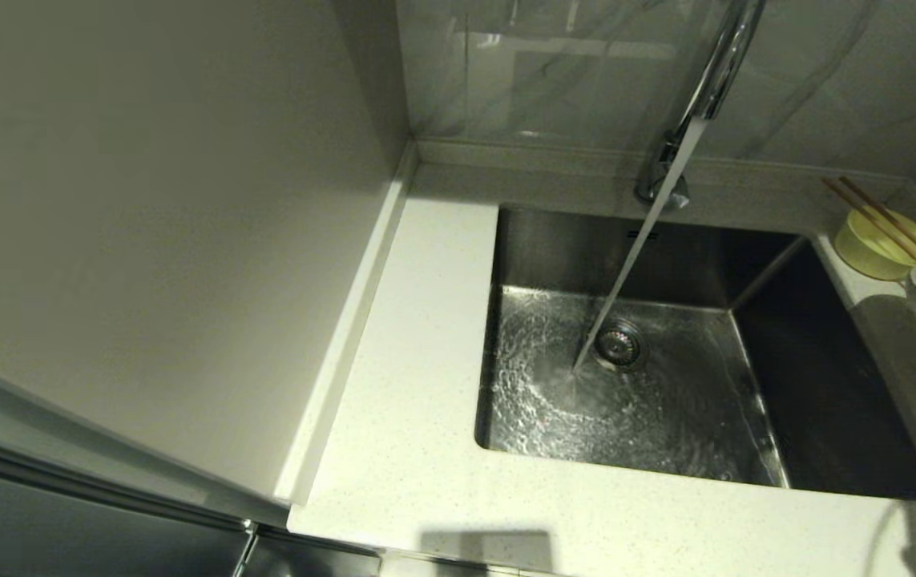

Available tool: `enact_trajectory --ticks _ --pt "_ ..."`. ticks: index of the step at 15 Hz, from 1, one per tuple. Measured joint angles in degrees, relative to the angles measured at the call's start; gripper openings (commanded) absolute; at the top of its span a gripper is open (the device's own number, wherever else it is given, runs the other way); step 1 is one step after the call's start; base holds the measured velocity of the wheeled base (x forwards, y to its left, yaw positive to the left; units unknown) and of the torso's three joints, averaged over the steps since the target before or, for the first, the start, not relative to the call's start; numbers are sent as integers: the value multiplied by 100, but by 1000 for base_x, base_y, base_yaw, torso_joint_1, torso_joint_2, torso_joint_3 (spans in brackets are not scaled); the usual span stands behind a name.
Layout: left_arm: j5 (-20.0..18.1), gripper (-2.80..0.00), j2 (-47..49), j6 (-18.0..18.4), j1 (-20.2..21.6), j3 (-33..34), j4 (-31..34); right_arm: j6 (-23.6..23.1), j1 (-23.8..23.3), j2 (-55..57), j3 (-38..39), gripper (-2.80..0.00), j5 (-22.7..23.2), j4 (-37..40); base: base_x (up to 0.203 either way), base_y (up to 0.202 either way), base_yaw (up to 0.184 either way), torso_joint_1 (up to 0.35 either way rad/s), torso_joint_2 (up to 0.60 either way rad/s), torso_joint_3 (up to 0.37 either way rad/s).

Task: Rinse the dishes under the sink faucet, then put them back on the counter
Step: Place the plate on the table

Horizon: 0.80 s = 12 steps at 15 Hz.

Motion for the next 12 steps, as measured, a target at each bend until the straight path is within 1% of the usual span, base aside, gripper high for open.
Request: enact_trajectory --ticks 4,10,11,12 --pt "-2 -280 0 0 0 0 -1 15 -33 398 -74 -280 -25 -117 0 0 0 0 0 0" --pt "-2 -280 0 -1 0 0 2 70 -199 538 273 -280 0 -119 0 0 0 0 0 0" --pt "-2 -280 0 -1 0 0 -1 72 -210 554 280 0 4 -118 0 0 0 0 0 0" --pt "-2 -280 0 -1 0 0 -1 73 -215 572 279 0 -13 -119 0 0 0 0 0 0"
